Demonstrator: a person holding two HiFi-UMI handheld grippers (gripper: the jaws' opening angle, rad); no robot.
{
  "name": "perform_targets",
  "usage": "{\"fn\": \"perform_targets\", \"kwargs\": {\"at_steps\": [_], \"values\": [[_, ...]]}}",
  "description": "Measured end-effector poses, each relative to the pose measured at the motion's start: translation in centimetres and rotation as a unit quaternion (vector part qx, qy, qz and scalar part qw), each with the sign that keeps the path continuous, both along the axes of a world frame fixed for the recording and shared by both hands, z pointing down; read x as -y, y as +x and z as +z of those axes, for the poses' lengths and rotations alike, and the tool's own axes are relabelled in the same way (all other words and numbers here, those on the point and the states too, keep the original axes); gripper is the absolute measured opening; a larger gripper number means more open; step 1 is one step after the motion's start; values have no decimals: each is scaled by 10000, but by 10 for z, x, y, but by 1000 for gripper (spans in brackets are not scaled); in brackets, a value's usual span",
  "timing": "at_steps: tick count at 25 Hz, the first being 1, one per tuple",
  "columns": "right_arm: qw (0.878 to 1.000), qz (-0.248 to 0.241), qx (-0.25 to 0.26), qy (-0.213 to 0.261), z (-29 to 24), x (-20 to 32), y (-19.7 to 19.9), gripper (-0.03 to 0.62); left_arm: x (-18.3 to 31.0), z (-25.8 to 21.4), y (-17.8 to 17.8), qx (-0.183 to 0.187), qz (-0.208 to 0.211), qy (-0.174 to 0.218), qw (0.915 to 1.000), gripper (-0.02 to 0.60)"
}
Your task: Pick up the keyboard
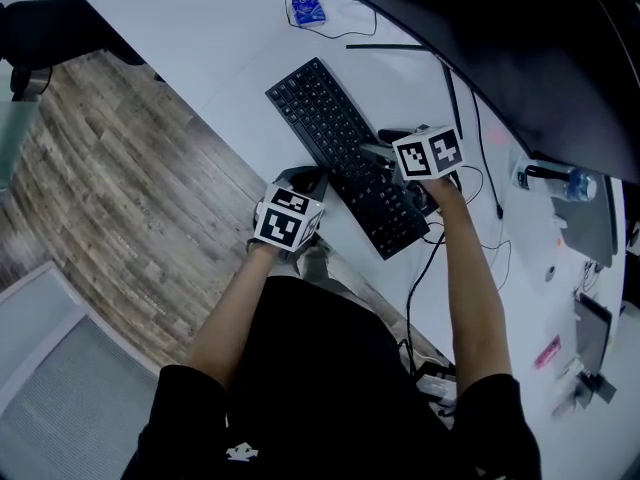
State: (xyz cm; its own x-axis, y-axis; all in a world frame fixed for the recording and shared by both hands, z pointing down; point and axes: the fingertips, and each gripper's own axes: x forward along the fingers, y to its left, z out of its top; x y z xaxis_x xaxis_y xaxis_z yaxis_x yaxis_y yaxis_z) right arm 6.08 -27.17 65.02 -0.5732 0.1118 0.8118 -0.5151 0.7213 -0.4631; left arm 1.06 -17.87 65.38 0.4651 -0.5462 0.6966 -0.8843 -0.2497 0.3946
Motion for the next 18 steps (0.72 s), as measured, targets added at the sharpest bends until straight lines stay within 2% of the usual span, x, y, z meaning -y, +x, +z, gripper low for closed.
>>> {"fn": "perform_targets", "kwargs": {"at_steps": [3, 10, 18], "values": [[9993, -107, -45, -343, 6, -4, -1, 213, 0, 0, 0, 1, 14, 15, 10000, 9], [9967, -429, -109, -683, 9, -14, -5, 212, 1, 1, 0, 8, 19, 50, 10000, 9], [9962, -549, -154, -659, 10, -15, -5, 210, 1, 1, 0, 38, 48, 16, 10000, 9]]}}
